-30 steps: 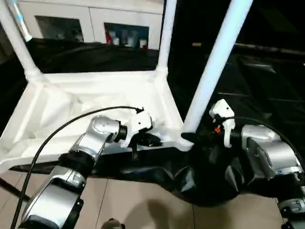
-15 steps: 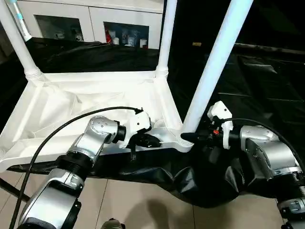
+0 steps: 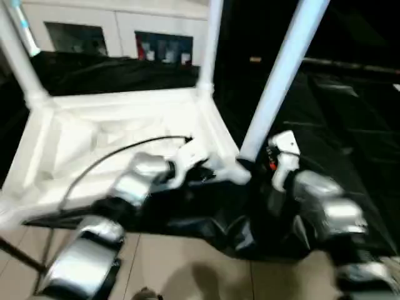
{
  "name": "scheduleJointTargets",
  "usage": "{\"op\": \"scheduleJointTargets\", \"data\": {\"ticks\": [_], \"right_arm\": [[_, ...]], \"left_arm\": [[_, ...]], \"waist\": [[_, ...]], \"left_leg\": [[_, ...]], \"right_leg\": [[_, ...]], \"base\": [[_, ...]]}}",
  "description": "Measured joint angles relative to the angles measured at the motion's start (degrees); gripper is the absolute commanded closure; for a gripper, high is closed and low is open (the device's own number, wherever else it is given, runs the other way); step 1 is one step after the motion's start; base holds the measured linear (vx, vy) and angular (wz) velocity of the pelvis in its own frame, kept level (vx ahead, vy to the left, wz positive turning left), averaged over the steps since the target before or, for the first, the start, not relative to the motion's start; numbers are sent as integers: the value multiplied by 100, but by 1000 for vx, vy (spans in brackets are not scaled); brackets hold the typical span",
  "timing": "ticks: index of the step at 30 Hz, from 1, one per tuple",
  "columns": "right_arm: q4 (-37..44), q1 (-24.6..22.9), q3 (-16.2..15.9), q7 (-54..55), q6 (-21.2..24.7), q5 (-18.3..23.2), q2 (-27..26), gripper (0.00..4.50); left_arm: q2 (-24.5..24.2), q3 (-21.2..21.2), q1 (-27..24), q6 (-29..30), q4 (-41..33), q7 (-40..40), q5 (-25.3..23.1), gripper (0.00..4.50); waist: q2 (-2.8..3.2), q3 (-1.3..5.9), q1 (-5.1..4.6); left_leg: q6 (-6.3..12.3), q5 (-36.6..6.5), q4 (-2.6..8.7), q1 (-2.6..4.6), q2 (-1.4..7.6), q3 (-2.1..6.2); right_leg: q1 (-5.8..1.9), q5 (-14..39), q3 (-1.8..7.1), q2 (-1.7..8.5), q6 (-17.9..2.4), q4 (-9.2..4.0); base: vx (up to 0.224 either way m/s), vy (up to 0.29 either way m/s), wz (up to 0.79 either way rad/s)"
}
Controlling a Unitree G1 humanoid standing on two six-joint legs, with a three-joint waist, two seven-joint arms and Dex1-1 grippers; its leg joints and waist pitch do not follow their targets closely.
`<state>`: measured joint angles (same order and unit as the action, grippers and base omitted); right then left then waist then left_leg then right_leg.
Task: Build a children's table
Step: Rotate leg to tighten
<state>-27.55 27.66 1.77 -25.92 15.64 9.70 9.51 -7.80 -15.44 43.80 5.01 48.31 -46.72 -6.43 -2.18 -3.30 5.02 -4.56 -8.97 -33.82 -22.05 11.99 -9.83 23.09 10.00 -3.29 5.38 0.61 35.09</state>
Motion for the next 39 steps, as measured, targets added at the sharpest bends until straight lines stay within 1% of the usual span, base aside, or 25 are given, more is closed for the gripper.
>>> {"op": "scheduleJointTargets", "data": {"ticks": [2,5,8,11,12,14,15,17,19,21,22,23,24,25,26,27,28,29,31,33,37,39], "right_arm": [[-218,173,127,671,-31,-66,-234,255],[-442,341,239,1257,-133,-92,-452,255],[-655,488,290,1607,-276,-153,-626,255],[-768,565,338,1719,-380,-265,-691,255],[-793,573,353,1723,-406,-272,-705,185],[-817,574,360,1667,-470,-245,-724,185],[-816,574,360,1609,-485,-222,-729,176],[-808,572,330,1368,-471,-165,-625,138],[-734,545,227,1088,-401,-121,-483,135],[-645,503,149,785,-297,-102,-316,113],[-544,457,72,475,-179,-75,-134,95],[-437,390,5,193,-90,-56,17,95],[-391,351,-34,-48,-25,-51,118,82],[-171,204,-224,-532,48,-33,385,69],[27,74,-381,-951,65,-24,649,69],[119,14,-460,-1229,74,-22,810,51],[206,-33,-501,-1443,104,-24,918,51],[370,-100,-673,-1769,136,-24,1098,46],[564,-170,-871,-2183,152,-22,1321,46],[690,-202,-938,-2465,153,-8,1435,46],[725,-199,-932,-2814,130,75,1571,46],[725,-177,-932,-2854,125,104,1583,46]], "left_arm": [[286,17,96,203,131,496,-6,450],[479,39,167,369,204,874,-17,450],[562,52,219,357,277,1051,-84,450],[598,61,299,274,416,1103,-127,450],[596,60,300,257,425,1103,-128,450],[566,59,300,232,425,1046,-124,450],[532,53,300,213,422,979,-120,450],[417,37,299,142,407,758,-114,450],[314,25,296,85,383,546,-94,450],[229,-6,290,69,342,328,-55,450],[134,-22,272,63,285,153,-46,450],[80,-30,247,51,230,-4,-33,450],[9,-37,202,16,188,-155,1,450],[-89,-95,171,-50,109,-417,20,450],[-186,-132,131,-102,23,-643,51,450],[-287,-130,93,-152,-5,-805,72,450],[-367,-126,87,-168,-28,-918,91,450],[-450,-137,83,-164,-71,-1087,102,450],[-608,-164,24,-164,-202,-1426,130,450],[-730,-195,-81,-165,-383,-1693,197,450],[-901,-252,-289,-121,-741,-2203,325,450],[-918,-254,-303,-102,-767,-2303,344,450]], "waist": [[-16,10,-13],[-16,12,-17],[-15,12,-17],[-15,12,-16],[-15,12,-15],[-15,12,-16],[-15,12,-19],[-15,12,-44],[-15,11,-60],[-15,11,-54],[-12,9,-48],[-12,9,-40],[-12,9,-26],[-11,8,-7],[-10,8,16],[-11,8,15],[-11,7,11],[-10,7,9],[-10,7,8],[-9,6,12],[-10,6,38],[-10,6,42]], "left_leg": [[0,0,-1,0,-1,-1],[0,0,7,3,-1,-3],[0,0,19,4,-1,-3],[0,0,20,1,-1,-3],[0,0,20,1,-2,-3],[0,0,21,1,-1,-4],[0,0,23,2,-1,-3],[0,0,28,1,-1,-3],[0,0,34,-1,0,-3],[0,0,34,-3,1,-5],[0,0,34,-6,0,-5],[0,0,34,-7,1,-6],[0,0,33,-7,1,-7],[0,0,34,-11,1,-9],[1,0,33,-11,1,-9],[1,0,34,-8,1,-10],[1,0,31,-10,3,-11],[1,0,32,-6,2,-11],[0,0,32,-2,2,-9],[0,-1,33,-3,2,-9],[0,-1,31,-6,2,-8],[0,0,31,-7,1,-9]], "right_leg": [[1,-1,6,0,1,-4],[1,-10,6,-2,-8,-3],[2,-17,1,-4,-16,-3],[3,-18,1,-4,-16,-8],[3,-18,2,-4,-16,-9],[4,-17,2,-4,-16,-9],[4,-17,2,-4,-16,-9],[8,-17,2,-4,-15,-9],[13,-16,1,-6,-14,-9],[14,-13,0,-6,-8,-9],[14,-12,0,-6,-7,-13],[14,-11,0,-7,-7,-15],[13,-9,0,-7,-7,-15],[15,-8,-1,-7,-6,-18],[14,-6,-1,-6,-5,-20],[11,-5,-1,-6,-5,-20],[12,-5,-2,-7,-5,-18],[10,-5,-2,-6,-5,-17],[9,-6,-2,-6,-6,-14],[9,-6,-2,-5,-6,-14],[7,-6,-1,-2,-7,-13],[7,-6,-1,-2,-7,-13]], "base": [[0,0,0],[0,0,0],[0,0,0],[0,0,0],[0,0,0],[0,0,0],[0,0,0],[0,0,0],[0,0,0],[0,0,0],[0,0,0],[0,0,0],[0,0,0],[0,0,0],[0,0,0],[0,0,0],[0,0,0],[0,0,0],[0,0,0],[0,0,0],[0,0,0],[0,0,0]]}}
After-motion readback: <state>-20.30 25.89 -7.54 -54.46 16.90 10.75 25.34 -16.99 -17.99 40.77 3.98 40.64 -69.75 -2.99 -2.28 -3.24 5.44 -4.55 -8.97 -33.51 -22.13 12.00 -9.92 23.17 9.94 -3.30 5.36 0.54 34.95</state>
